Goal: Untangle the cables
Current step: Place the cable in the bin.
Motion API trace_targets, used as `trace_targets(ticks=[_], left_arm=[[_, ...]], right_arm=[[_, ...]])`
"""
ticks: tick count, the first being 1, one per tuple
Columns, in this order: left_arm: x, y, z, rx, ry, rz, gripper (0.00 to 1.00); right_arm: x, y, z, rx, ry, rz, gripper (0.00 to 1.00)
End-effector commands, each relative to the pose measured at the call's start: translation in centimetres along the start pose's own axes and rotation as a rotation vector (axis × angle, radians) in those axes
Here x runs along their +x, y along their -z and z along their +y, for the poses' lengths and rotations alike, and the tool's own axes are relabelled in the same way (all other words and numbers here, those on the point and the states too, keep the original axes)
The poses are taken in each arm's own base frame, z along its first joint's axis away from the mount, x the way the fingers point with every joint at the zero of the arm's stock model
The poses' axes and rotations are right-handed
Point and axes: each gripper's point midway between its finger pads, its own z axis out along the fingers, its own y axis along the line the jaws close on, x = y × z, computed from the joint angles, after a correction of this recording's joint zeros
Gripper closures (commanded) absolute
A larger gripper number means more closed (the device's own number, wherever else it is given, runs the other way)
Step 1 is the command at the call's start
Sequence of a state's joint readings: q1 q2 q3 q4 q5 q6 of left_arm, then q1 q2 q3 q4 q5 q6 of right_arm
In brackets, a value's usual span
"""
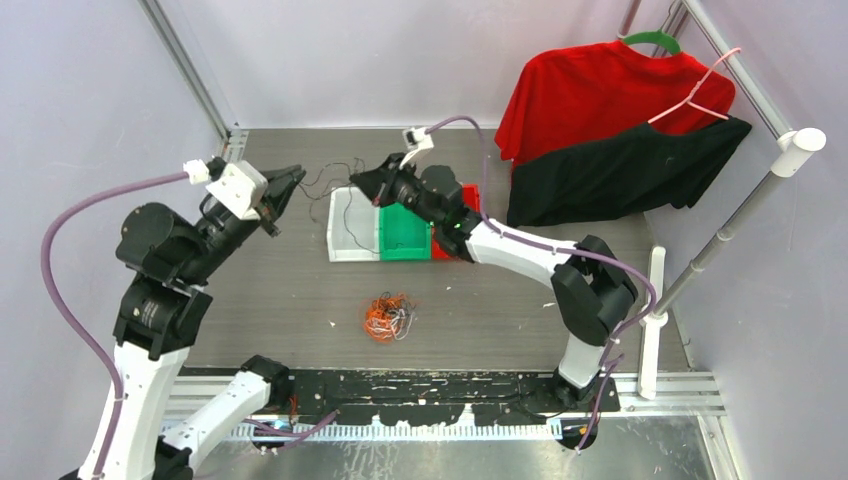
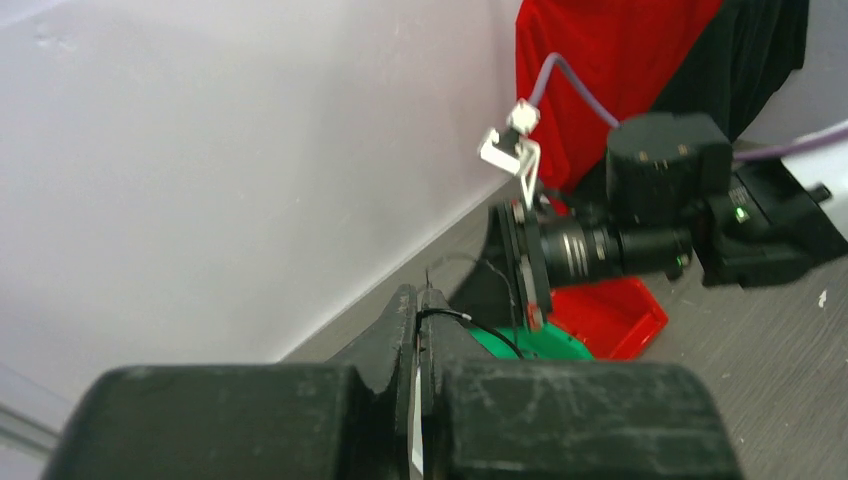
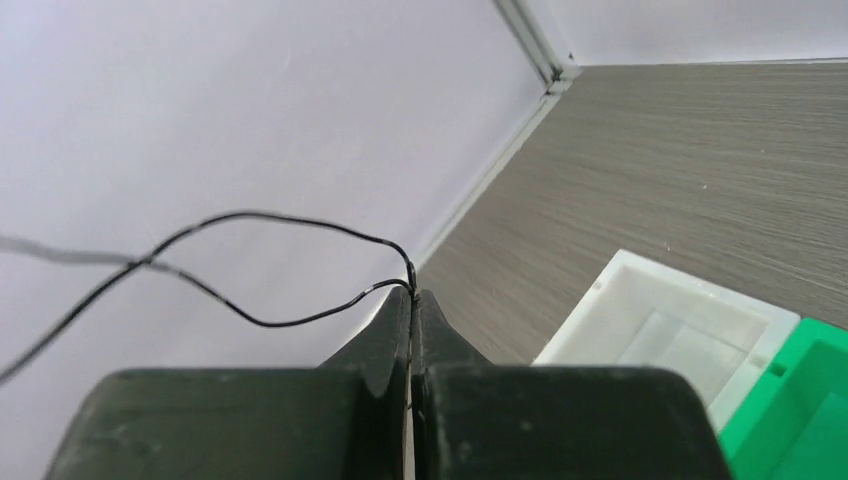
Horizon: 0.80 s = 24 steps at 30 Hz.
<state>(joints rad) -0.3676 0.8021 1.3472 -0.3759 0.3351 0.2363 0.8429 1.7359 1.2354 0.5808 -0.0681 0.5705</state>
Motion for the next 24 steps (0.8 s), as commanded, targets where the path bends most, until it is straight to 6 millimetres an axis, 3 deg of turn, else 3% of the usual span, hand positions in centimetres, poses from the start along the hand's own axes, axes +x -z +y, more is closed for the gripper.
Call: trace_targets(ticks=[1, 8, 15, 19, 24], left_arm=[[3.3, 0.9, 0.0, -0.047, -0.024, 0.061, 1.0], [12.0, 1.6, -2.2, -0.011, -0.018, 0.222, 1.0], [20.1, 0.6, -2.9, 0.01, -0.09, 0.37, 1.0], [22.5, -0.6, -2.8, 0.022, -0.126, 0.397, 1.0], [25.7, -1.8, -3.0, 0.046, -0.147, 0.458, 1.0]], right_arm=[[-4.1, -0.7, 1.7, -0.147, -0.284, -0.108, 0.99], [-4.9, -2.0, -0.6, -0.103, -0.424, -0.133, 0.99], [-0.2, -2.5, -8.2, 0.337, -0.305, -0.017, 0.99], [2.0, -2.5, -11.3, 0.531, -0.175, 0.048, 0.99], [2.2, -2.2, -13.8, 0.674, -0.109, 0.038, 0.99]])
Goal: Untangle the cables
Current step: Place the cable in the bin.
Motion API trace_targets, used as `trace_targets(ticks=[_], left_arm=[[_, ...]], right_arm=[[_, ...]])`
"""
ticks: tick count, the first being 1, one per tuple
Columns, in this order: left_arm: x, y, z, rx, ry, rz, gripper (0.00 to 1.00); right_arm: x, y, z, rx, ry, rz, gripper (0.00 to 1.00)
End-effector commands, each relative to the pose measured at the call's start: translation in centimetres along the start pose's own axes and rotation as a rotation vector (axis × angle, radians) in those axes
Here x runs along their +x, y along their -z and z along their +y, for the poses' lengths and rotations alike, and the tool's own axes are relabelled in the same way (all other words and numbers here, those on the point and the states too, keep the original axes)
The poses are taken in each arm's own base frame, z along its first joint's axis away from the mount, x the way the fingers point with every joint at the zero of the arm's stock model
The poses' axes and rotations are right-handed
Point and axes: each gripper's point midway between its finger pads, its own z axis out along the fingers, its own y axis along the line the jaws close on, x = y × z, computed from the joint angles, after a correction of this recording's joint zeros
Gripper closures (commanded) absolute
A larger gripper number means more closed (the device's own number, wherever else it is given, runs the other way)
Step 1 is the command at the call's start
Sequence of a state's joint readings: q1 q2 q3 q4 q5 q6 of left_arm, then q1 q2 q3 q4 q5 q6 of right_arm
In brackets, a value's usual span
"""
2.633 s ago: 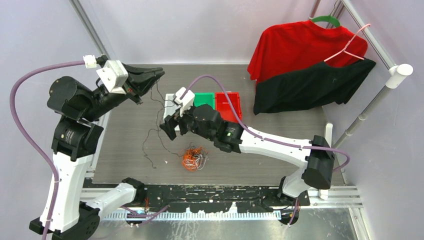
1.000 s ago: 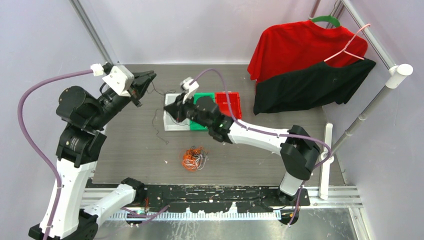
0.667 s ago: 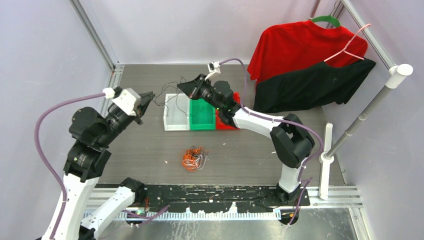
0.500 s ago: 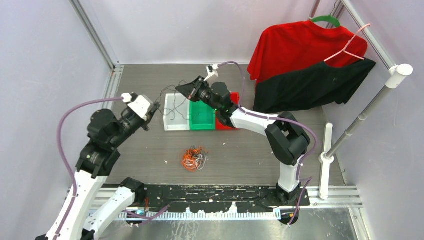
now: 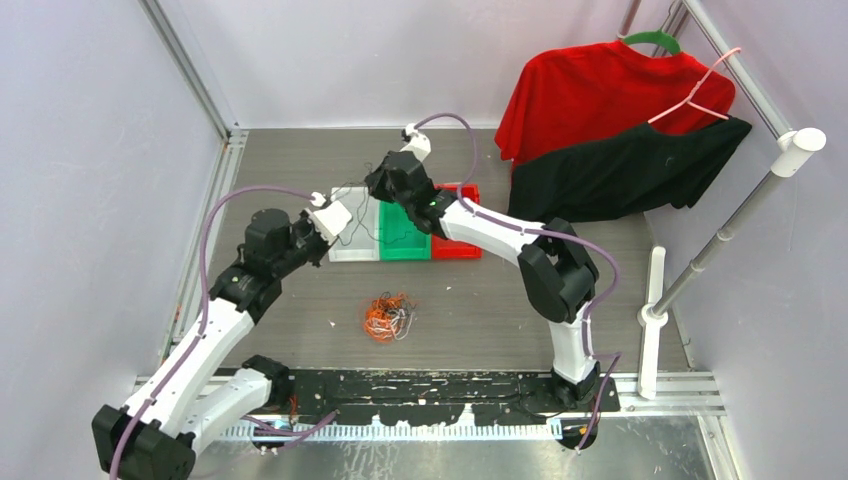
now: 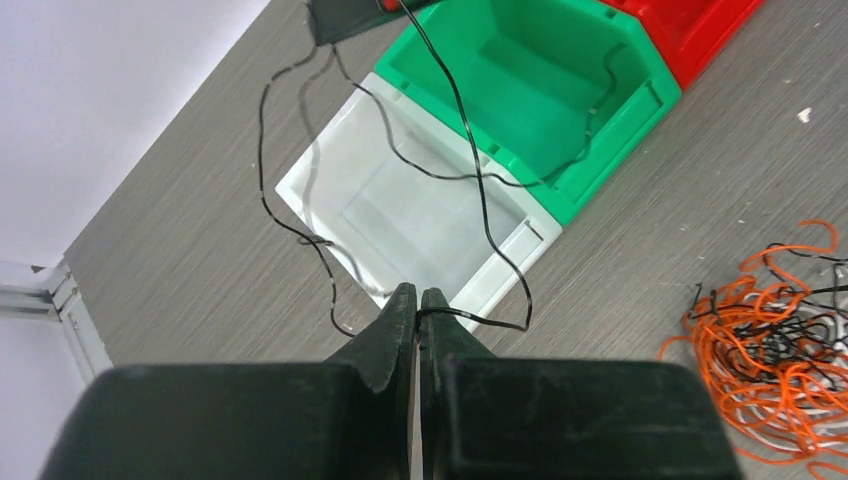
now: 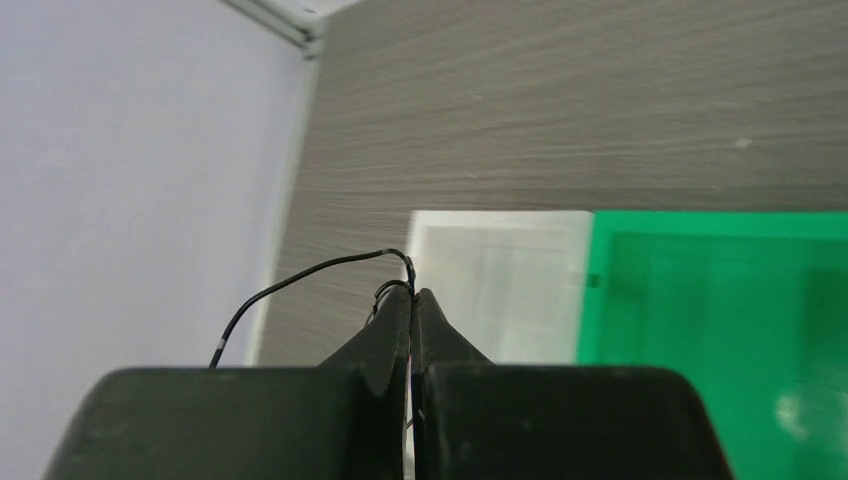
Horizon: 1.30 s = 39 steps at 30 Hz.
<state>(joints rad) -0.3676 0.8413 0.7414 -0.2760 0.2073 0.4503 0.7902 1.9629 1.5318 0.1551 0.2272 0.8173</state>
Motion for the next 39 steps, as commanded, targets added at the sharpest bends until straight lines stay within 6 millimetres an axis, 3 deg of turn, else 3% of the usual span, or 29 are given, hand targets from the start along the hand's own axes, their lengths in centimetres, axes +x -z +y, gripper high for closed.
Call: trace_targets(ticks=[1, 6, 7, 9, 11, 16, 20, 23, 25, 28, 31, 36, 39], left_arm=[[-1.4, -1.7, 1.8, -0.06, -0.077, -0.064, 1.0], [0.5, -3.5, 0.5, -0.006, -0.089, -0.036, 1.0], [0.8, -3.8, 0.6, -0.007, -0.081, -0.021, 0.93], [0.8, -3.9, 1.0, -0.008, -0.065, 0.007, 0.53], [1.1, -3.8, 1.1, 0.023, -0.05, 0.044, 0.31], [0.7, -1.6, 1.0, 0.139, 0.047, 0.035, 0.08], [0.5, 1.4, 0.7, 0.264, 0.161, 0.008, 0.03], [-0.7, 3.0, 0.5, 0.313, 0.252, -0.043, 0.02], [-1.6, 3.5, 0.3, 0.332, 0.284, -0.077, 0.02], [-4.4, 3.2, 1.4, 0.318, 0.27, -0.185, 0.02], [-7.2, 2.7, 3.2, 0.28, 0.211, -0.285, 0.01], [-10.2, 2.0, 3.3, 0.265, 0.084, -0.355, 0.0], [-10.9, 1.6, 2.8, 0.244, 0.035, -0.378, 0.0]], right_arm=[[-1.0, -0.2, -2.8, 0.19, 0.103, -0.049, 0.99], [-1.4, 0.2, -3.5, 0.237, 0.149, -0.059, 0.99], [-1.5, 0.3, -3.5, 0.238, 0.164, -0.06, 0.99], [-1.6, 0.4, -3.5, 0.246, 0.198, -0.053, 0.99], [-1.7, 0.3, -3.6, 0.256, 0.235, -0.048, 0.99], [-2.0, 0.0, -4.0, 0.294, 0.341, -0.032, 0.99], [-2.0, -0.3, -4.5, 0.317, 0.4, -0.016, 0.99], [-1.8, -0.1, -4.4, 0.315, 0.424, -0.01, 0.99], [-1.6, 0.2, -4.2, 0.312, 0.447, -0.005, 0.99], [-1.3, 0.9, -3.2, 0.267, 0.448, 0.005, 0.99], [-0.9, 2.0, -0.9, 0.172, 0.43, 0.038, 0.99], [-0.1, 4.7, 4.3, -0.037, 0.439, 0.092, 0.99], [0.6, 6.5, 6.7, -0.137, 0.45, 0.113, 0.99]])
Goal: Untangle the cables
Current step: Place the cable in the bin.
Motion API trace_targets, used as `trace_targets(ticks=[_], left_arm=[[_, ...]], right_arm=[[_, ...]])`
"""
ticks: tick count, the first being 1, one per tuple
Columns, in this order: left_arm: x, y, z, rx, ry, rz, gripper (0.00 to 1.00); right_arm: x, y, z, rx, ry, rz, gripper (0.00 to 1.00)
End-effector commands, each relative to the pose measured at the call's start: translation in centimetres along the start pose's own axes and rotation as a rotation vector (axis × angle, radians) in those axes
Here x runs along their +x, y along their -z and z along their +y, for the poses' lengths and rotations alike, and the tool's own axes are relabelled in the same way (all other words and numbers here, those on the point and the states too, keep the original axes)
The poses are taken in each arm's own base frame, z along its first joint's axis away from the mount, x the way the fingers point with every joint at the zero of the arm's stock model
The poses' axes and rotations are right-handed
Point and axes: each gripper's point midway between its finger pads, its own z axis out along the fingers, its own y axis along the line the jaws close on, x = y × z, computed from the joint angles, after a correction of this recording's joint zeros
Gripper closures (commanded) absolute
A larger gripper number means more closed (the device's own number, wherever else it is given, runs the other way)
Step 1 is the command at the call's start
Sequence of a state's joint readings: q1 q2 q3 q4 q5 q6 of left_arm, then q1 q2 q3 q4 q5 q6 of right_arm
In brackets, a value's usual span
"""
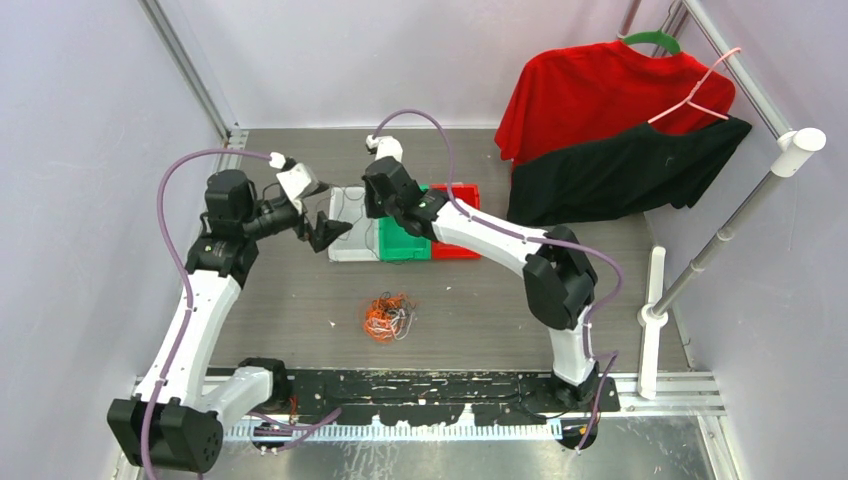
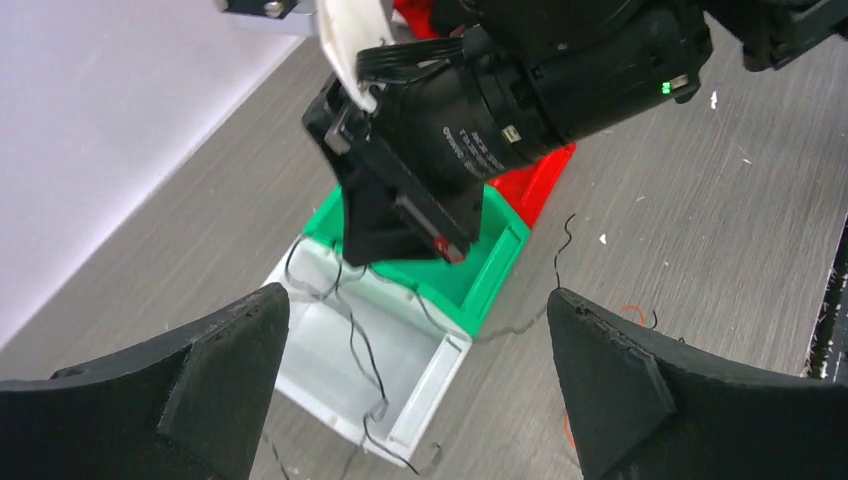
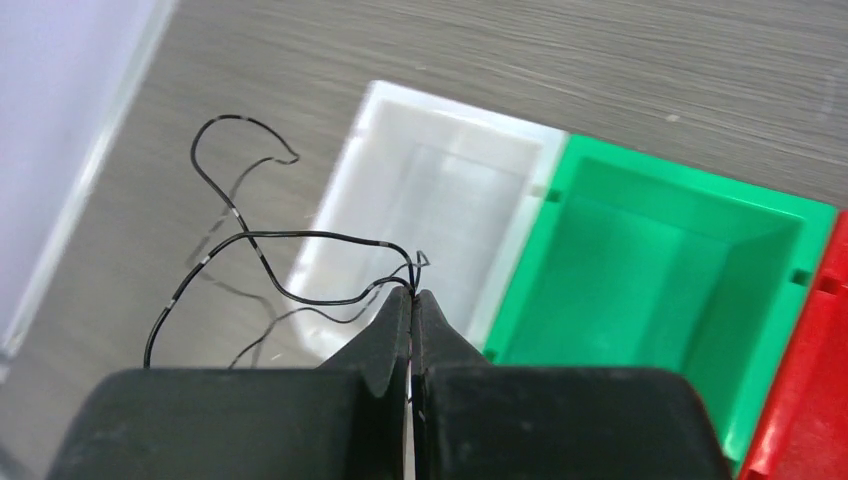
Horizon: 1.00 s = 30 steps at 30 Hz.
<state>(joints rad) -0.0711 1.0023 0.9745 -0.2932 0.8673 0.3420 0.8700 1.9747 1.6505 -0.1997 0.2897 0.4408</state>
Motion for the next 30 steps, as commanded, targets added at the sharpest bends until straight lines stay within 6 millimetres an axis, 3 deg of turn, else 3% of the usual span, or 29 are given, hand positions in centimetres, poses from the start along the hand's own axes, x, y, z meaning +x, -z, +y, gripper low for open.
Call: trace_targets(ticks=[1, 6, 12, 15, 18, 21, 24, 30], left_arm=[[-4.0, -0.7, 0.0, -0.029, -0.157, -0.102, 0.0], [-3.4, -0.7, 0.7, -0.068, -0.176, -0.083, 0.01], [-4.2, -0.7, 1.6, -0.122, -0.194, -0.109, 0.0], [-4.0, -1.1, 0.3, -0.072, -0.182, -0.1, 0.0], [-2.8, -1.3, -1.8, 0.007, -0.177, -0.064, 0.01], [-1.4, -1.4, -2.7, 0.033, -0.182, -0.029, 0.05], [-0.5, -1.4, -2.0, -0.011, -0.16, -0.003, 0.11], [0.1, -1.7, -0.5, -0.104, -0.087, 0.001, 0.46]], right_arm=[[-6.0, 6.4, 6.4, -0.269, 0.005, -0.137, 0.99], [-7.0, 10.2, 9.0, -0.436, -0.024, -0.172, 0.99], [-8.7, 13.7, 10.8, -0.581, -0.096, -0.227, 0.99], [-9.3, 14.6, 11.3, -0.619, -0.132, -0.236, 0.99], [-9.6, 15.2, 11.6, -0.641, -0.155, -0.241, 0.99], [-10.1, 15.8, 11.8, -0.658, -0.19, -0.252, 0.99], [-10.8, 16.6, 11.7, -0.669, -0.229, -0.273, 0.99], [-11.8, 16.3, 9.3, -0.617, -0.327, -0.327, 0.99]])
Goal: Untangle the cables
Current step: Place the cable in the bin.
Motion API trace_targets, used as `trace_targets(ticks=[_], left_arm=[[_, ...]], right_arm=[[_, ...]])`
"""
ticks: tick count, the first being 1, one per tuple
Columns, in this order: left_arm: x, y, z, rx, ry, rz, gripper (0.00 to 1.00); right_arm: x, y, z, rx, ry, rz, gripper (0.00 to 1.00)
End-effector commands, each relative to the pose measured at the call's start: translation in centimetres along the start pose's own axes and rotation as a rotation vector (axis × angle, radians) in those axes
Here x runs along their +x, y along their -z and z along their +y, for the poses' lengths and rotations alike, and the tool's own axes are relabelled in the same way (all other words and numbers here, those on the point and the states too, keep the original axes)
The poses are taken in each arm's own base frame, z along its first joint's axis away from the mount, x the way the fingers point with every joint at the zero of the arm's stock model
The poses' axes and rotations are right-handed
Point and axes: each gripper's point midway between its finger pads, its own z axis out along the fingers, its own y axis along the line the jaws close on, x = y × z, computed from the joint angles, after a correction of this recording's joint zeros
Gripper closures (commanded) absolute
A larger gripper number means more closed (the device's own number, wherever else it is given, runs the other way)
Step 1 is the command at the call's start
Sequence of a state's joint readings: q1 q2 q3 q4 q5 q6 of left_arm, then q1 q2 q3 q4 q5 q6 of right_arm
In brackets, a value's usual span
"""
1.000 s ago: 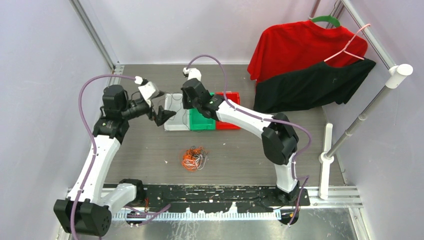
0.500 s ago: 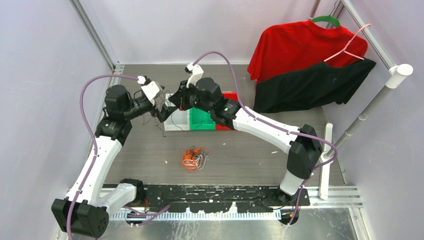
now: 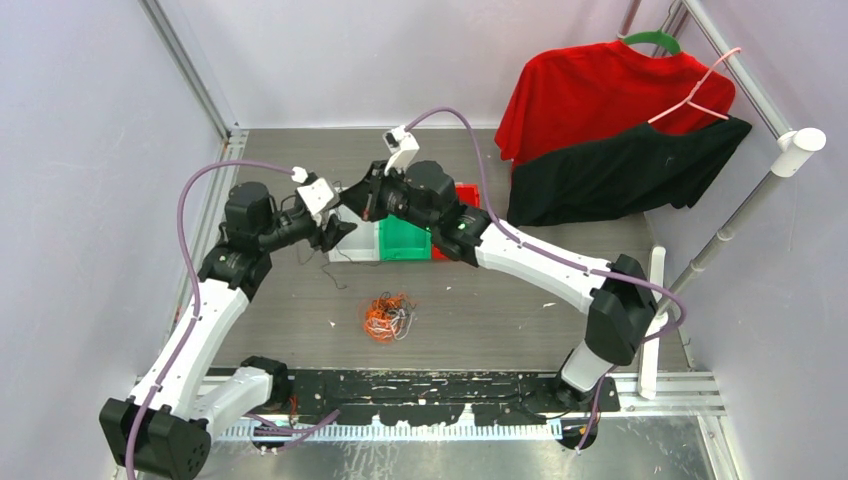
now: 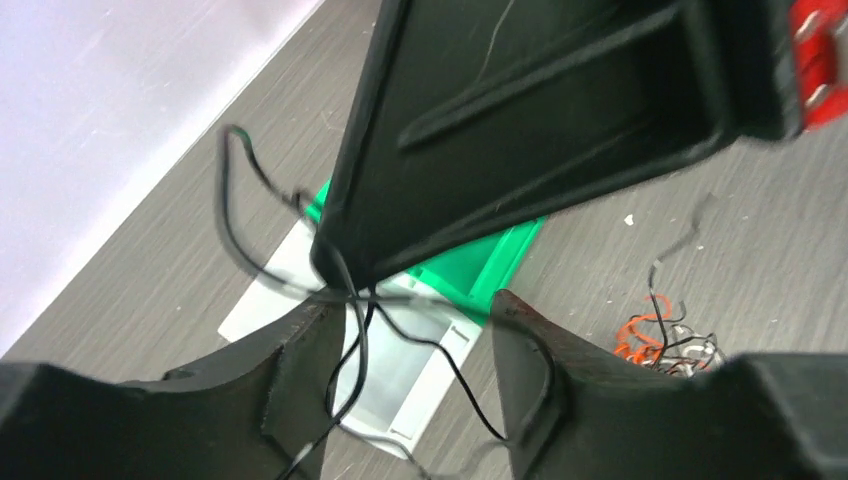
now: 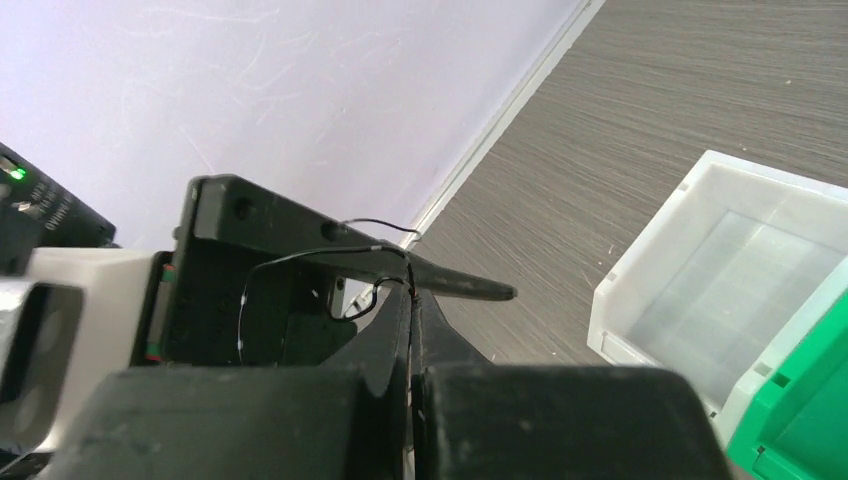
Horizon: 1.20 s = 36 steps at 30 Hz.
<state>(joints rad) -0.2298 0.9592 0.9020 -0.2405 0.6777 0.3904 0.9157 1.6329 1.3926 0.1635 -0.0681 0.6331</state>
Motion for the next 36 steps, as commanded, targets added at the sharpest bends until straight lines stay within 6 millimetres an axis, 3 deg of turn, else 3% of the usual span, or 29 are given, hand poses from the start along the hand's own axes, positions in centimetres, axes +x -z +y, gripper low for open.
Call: trace_targets(ticks=[1, 4, 10, 14, 20, 22, 24, 29, 36], left_arm=[[-0.7, 0.0, 1.4, -0.088, 0.028, -0.03, 0.53], [-0.3, -0.1, 1.1, -0.086, 0.078, -0.034, 0.72], [0.7, -0.5, 1.3, -0.097, 0.114, -0.011, 1.0], [1.5, -1.1, 2.6, -0.157, 0.17, 0.011, 1.0], [2.9, -2.5, 5.5, -0.276, 0.222, 0.035, 1.0], [3.5, -3.2, 6.5, -0.303, 0.225, 0.054, 1.0], [4.1, -4.0, 7.1, -0.31, 0.239, 0.067, 1.0], [5.7, -6.9, 7.6, -0.303, 0.332, 0.084, 1.0], [5.9, -10.8, 9.2, -0.292, 0.372, 0.077, 1.0]], right_arm=[[-5.3, 2.1, 1.6, -0.05, -0.076, -0.181, 0.99], [-4.8, 2.0, 0.3, -0.025, -0.117, -0.191, 0.99], [-4.3, 1.6, -3.0, 0.086, -0.137, -0.207, 0.99], [-3.8, 1.1, -6.1, 0.202, -0.098, -0.208, 0.99], [-0.5, -0.1, -9.6, 0.264, -0.055, -0.122, 0.99], [0.3, -0.2, -10.0, 0.25, -0.072, -0.101, 0.94], [0.3, 0.0, -10.4, 0.24, -0.089, -0.103, 0.89], [-0.7, 0.9, -11.8, 0.245, -0.123, -0.122, 0.91], [-1.1, 0.6, -12.5, 0.209, -0.153, -0.102, 0.9]])
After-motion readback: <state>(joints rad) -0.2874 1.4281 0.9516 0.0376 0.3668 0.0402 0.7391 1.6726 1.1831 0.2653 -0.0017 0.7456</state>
